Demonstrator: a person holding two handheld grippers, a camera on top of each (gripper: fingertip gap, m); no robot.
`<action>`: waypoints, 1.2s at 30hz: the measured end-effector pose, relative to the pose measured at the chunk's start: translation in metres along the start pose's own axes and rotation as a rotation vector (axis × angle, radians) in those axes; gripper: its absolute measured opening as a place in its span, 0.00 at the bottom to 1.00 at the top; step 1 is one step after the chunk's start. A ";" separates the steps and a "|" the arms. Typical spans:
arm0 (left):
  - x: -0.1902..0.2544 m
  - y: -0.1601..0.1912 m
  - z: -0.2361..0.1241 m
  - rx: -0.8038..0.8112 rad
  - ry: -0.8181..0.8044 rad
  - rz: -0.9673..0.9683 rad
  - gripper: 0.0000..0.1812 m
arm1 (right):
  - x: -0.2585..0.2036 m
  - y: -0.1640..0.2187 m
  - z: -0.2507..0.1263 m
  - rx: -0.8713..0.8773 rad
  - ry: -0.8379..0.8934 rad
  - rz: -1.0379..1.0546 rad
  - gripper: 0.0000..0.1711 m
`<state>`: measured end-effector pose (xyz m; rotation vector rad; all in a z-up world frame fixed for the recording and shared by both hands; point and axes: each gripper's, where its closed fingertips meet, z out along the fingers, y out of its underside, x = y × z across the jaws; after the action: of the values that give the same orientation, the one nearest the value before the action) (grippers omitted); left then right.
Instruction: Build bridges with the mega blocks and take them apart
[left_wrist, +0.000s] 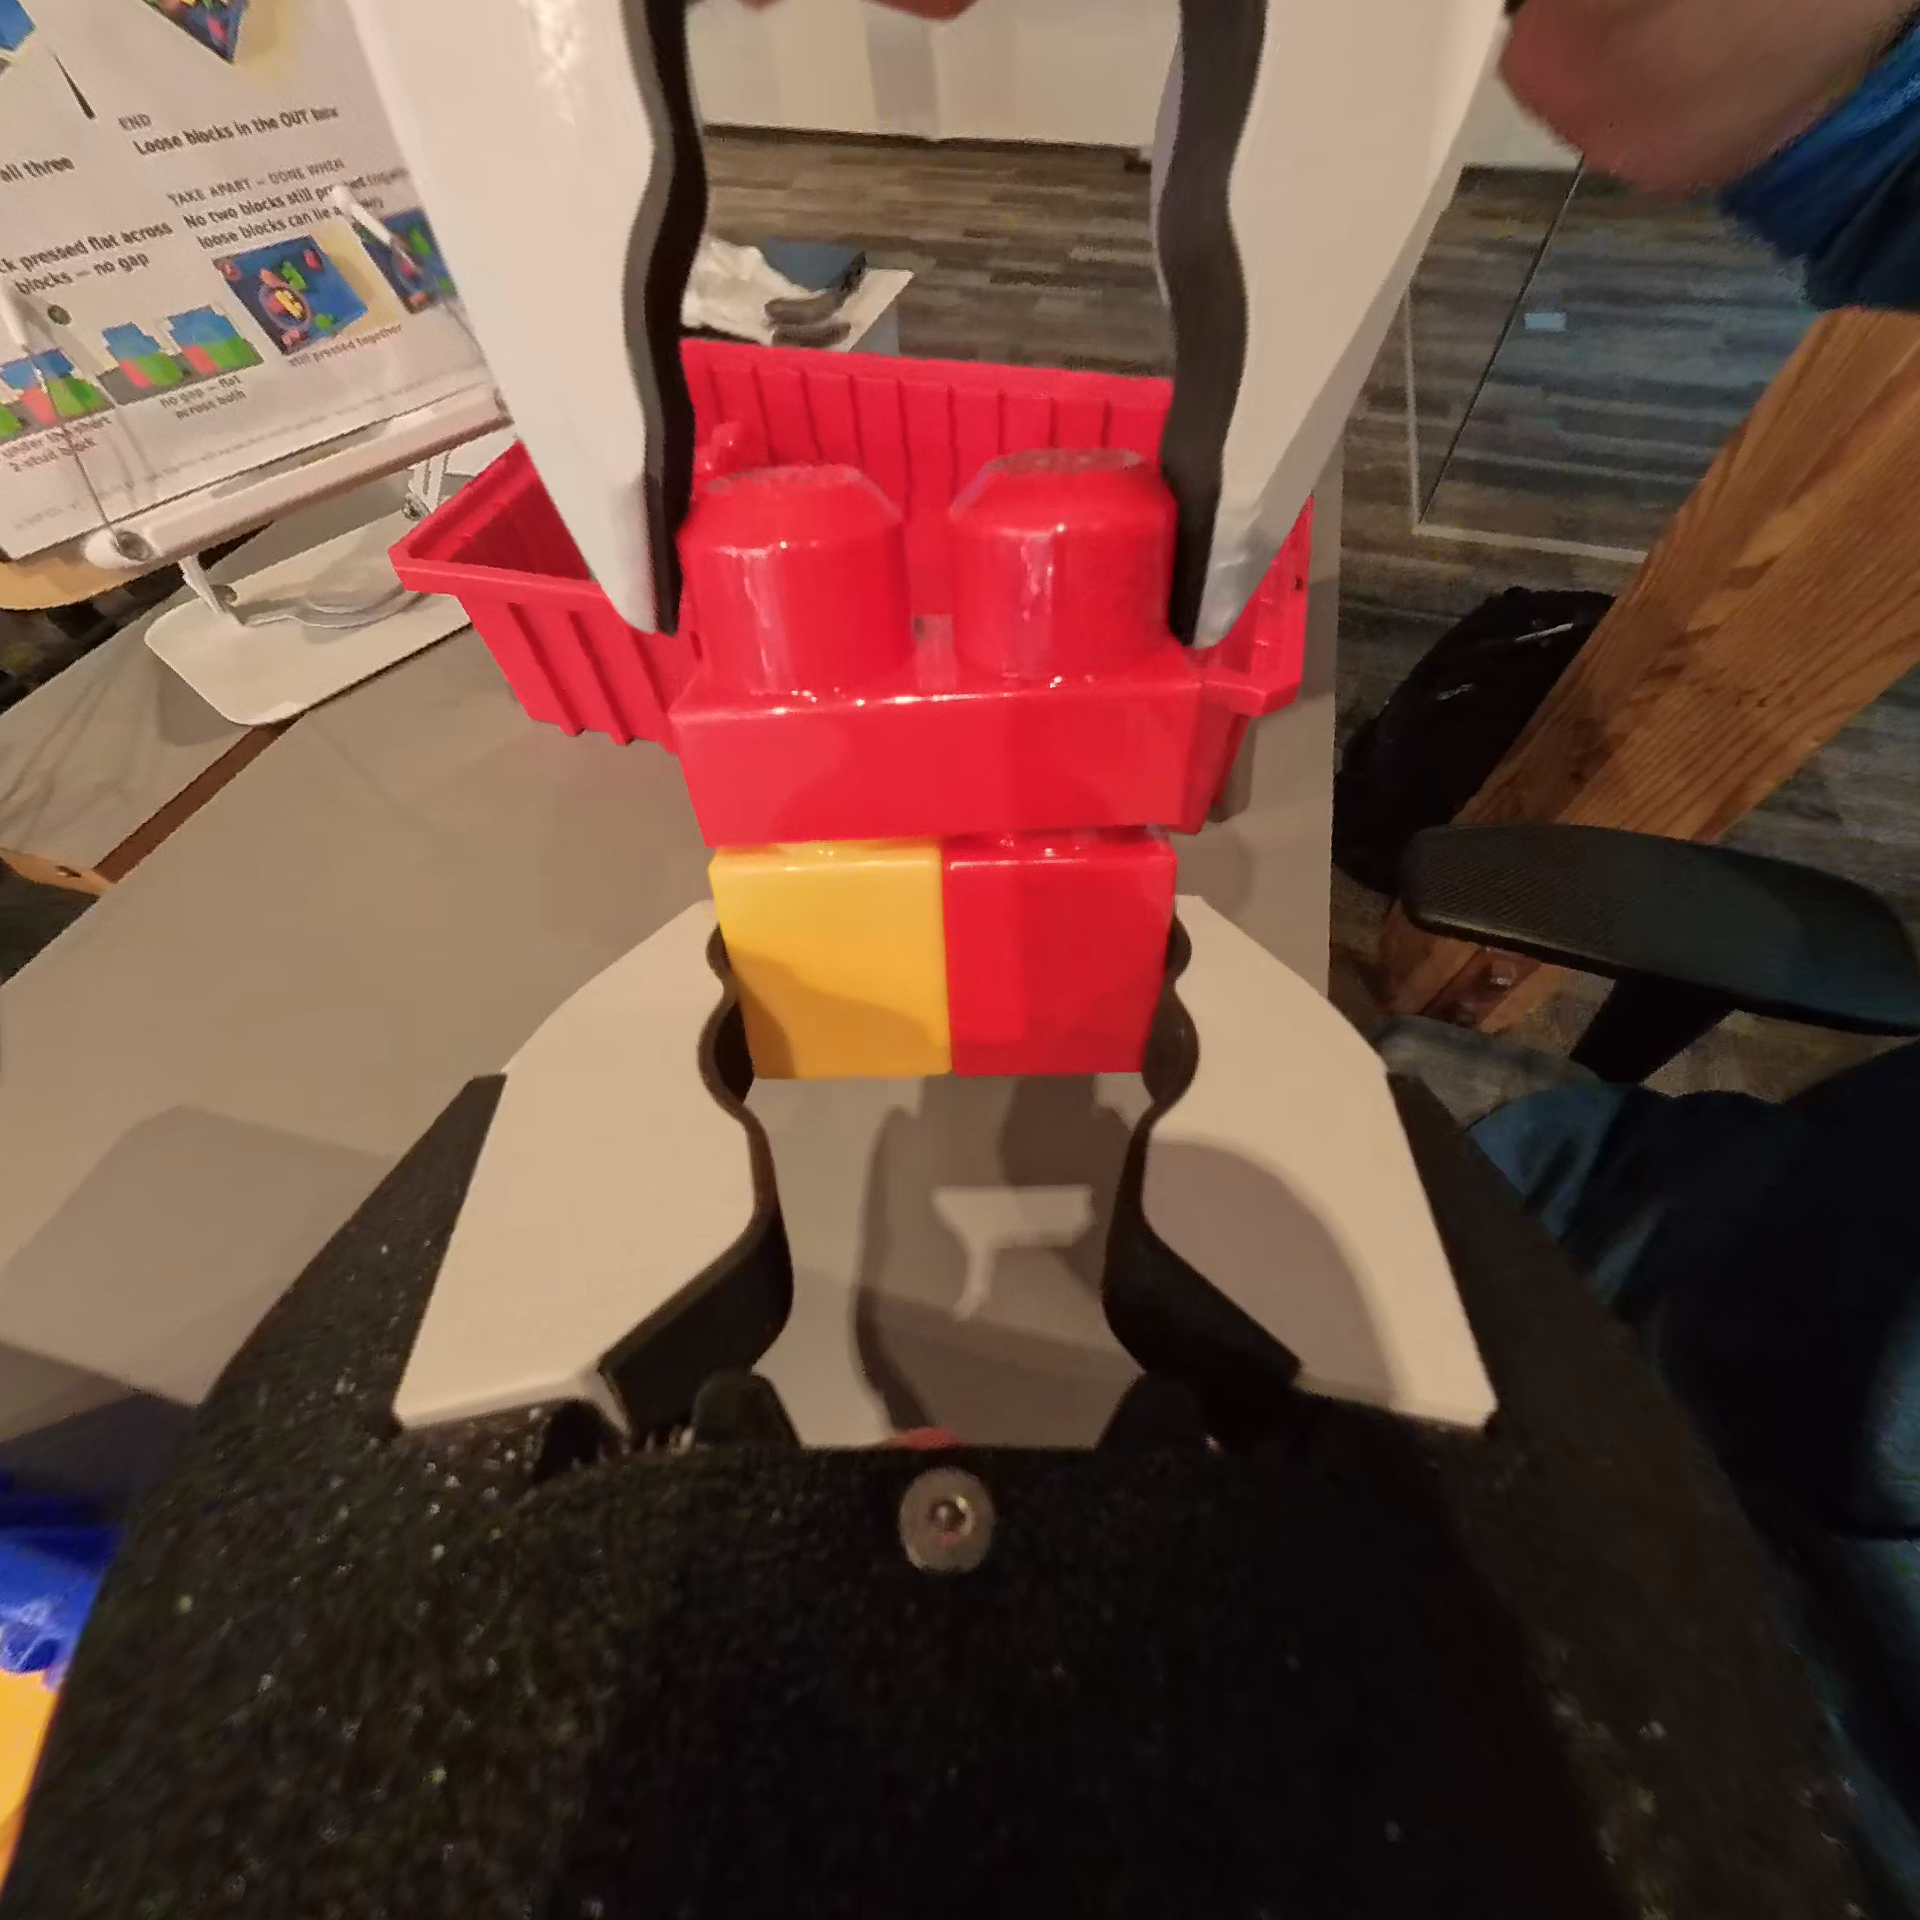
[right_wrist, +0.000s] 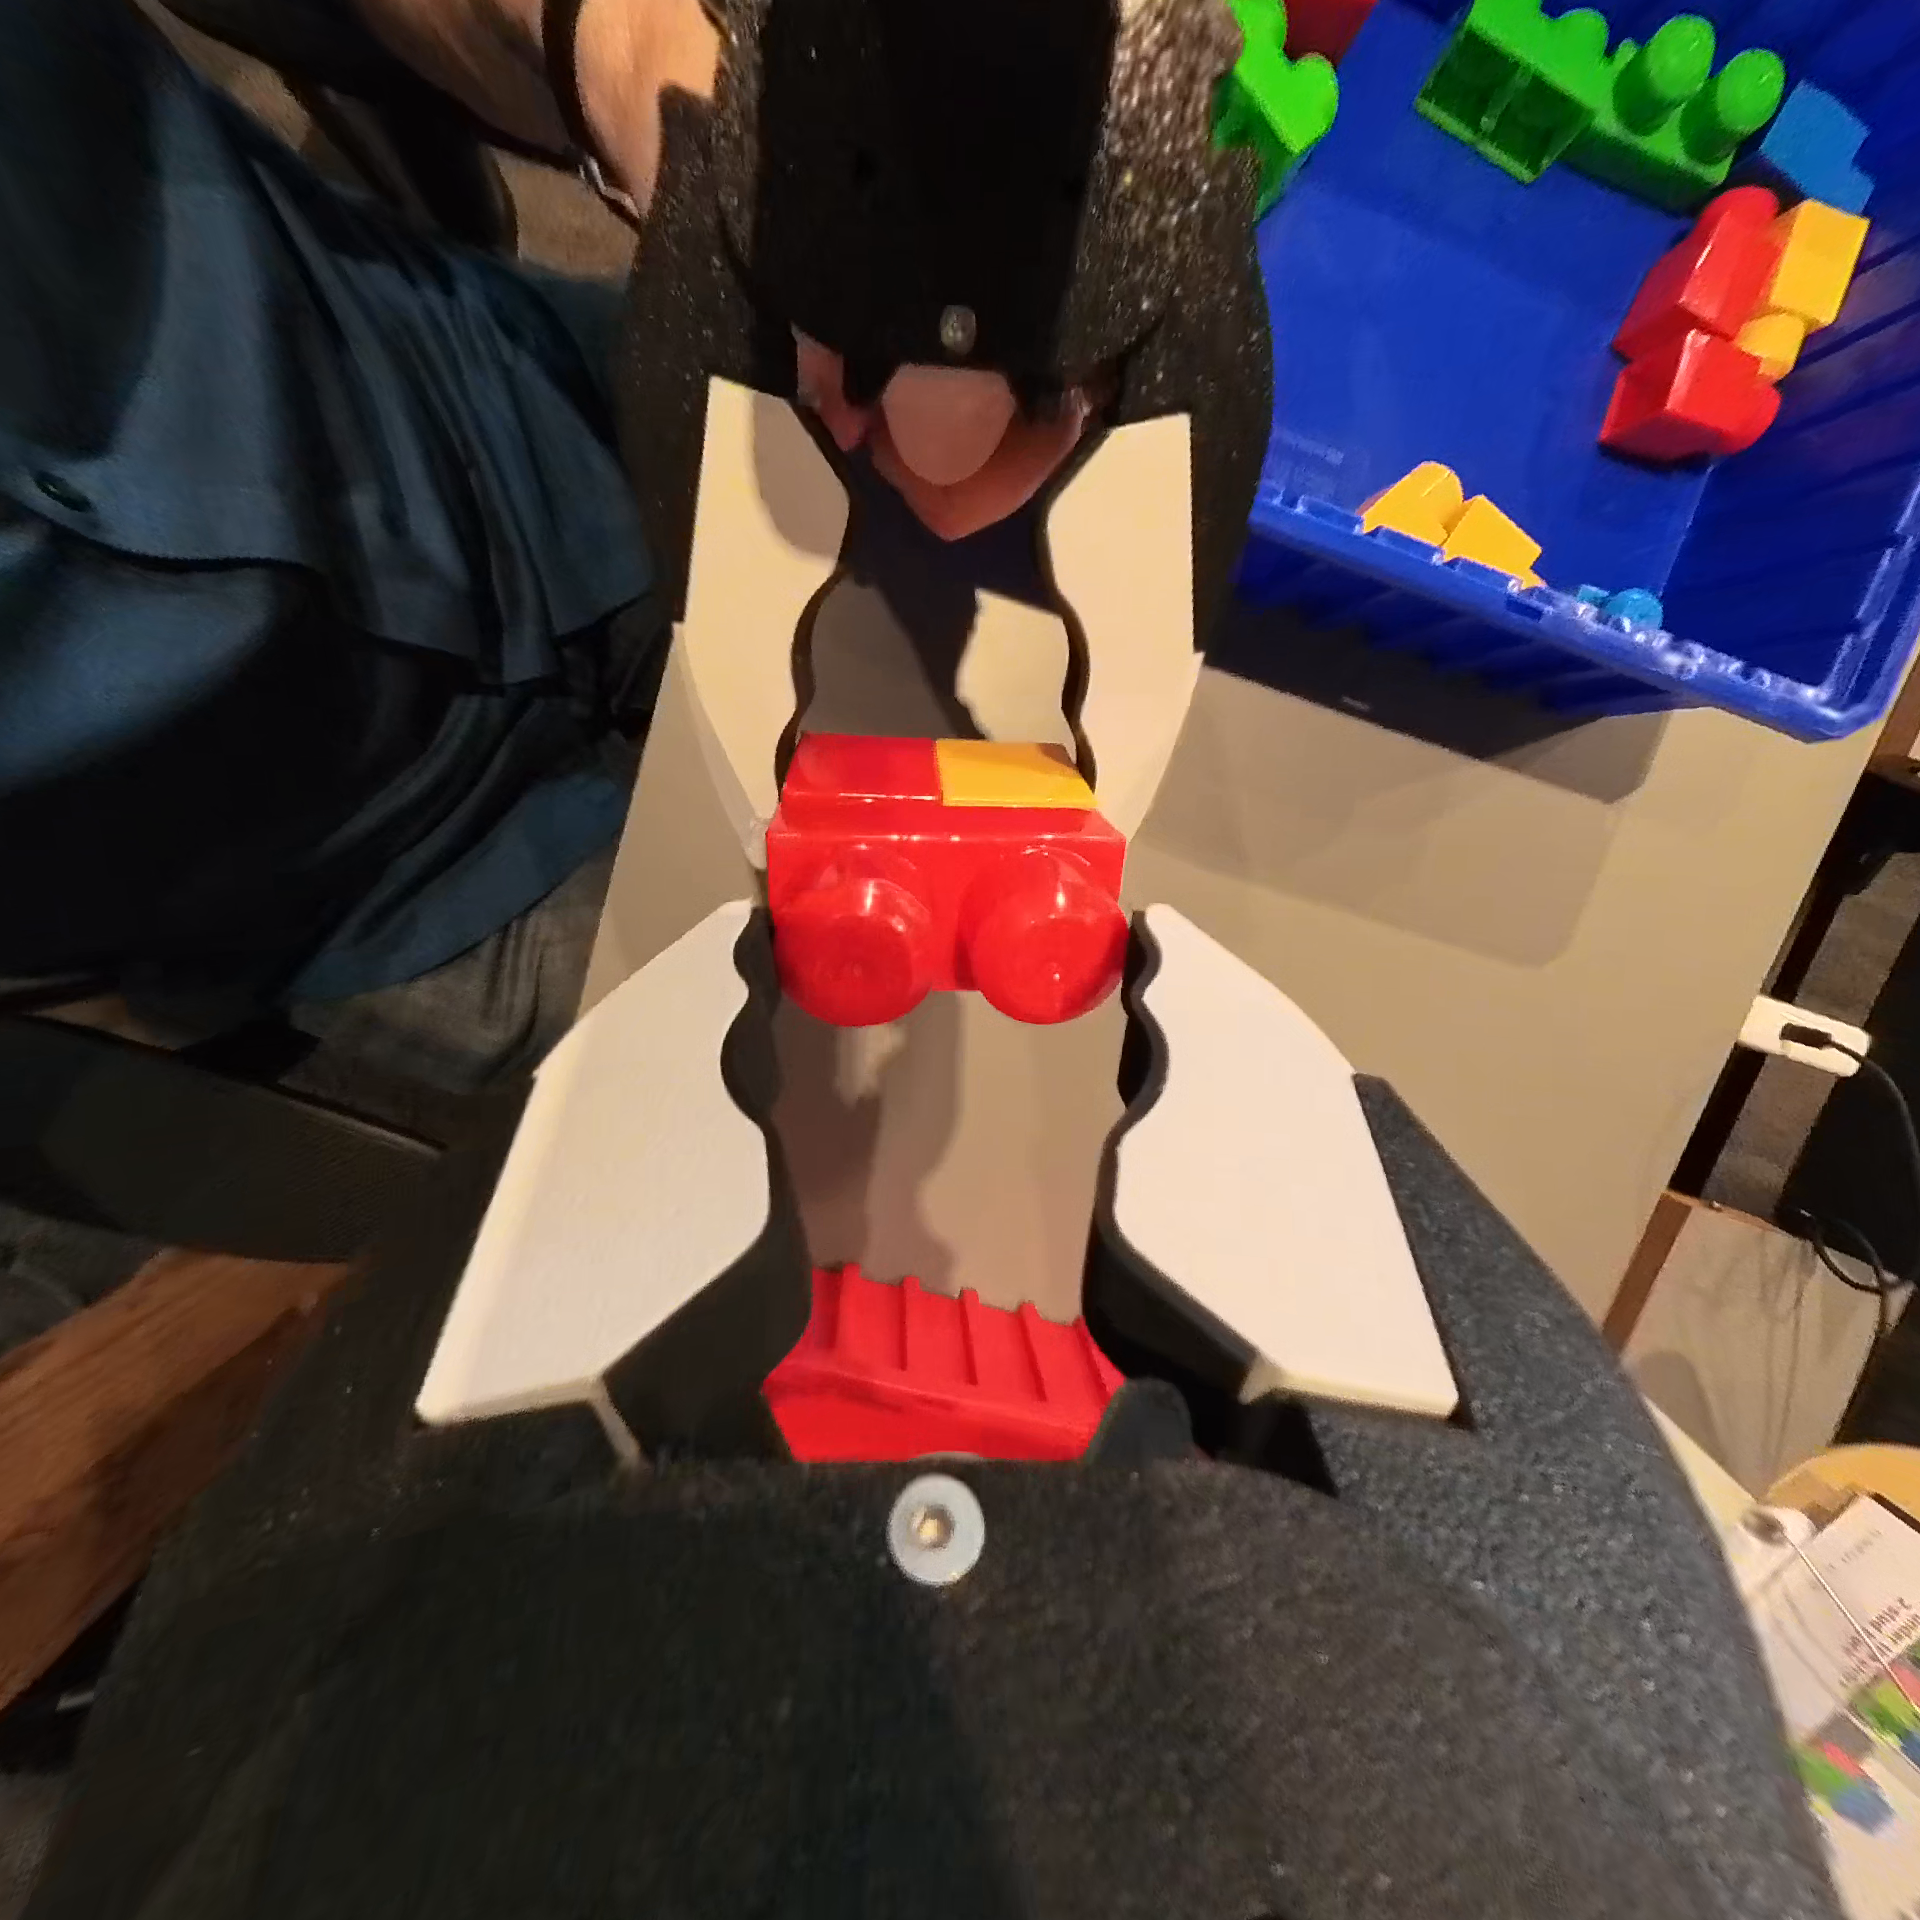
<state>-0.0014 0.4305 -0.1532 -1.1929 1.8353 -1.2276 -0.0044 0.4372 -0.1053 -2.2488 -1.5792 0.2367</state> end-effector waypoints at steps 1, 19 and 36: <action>0.001 -0.002 -0.001 0.015 0.008 -0.006 0.41 | 0.000 -0.002 -0.002 0.033 -0.006 0.009 0.38; 0.001 -0.009 -0.003 0.081 0.022 -0.035 0.41 | 0.001 -0.001 -0.004 0.153 -0.005 0.033 0.38; -0.003 -0.017 -0.009 0.155 0.044 -0.065 0.41 | 0.006 -0.004 -0.009 0.264 -0.015 0.086 0.38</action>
<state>-0.0022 0.4338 -0.1341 -1.1554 1.7100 -1.4155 -0.0027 0.4425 -0.0952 -2.1145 -1.3698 0.4582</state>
